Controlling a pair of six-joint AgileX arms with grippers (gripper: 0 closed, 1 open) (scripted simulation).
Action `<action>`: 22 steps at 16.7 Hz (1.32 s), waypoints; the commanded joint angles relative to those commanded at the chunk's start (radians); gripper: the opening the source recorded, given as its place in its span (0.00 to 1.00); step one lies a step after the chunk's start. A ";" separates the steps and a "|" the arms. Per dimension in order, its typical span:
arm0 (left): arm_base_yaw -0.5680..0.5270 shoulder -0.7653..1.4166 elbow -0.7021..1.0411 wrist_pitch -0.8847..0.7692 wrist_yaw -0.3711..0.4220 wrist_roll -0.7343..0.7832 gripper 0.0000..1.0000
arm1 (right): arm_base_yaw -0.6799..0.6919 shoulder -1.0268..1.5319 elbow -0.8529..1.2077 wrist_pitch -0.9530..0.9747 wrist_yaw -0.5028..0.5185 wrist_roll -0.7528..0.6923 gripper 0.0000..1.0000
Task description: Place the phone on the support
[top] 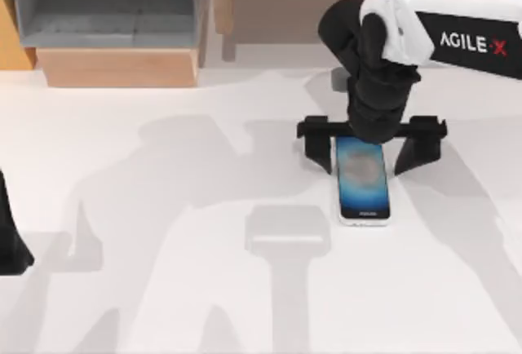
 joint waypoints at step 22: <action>0.000 0.000 0.000 0.000 0.000 0.000 1.00 | -0.004 -0.063 0.040 -0.074 0.017 -0.007 0.00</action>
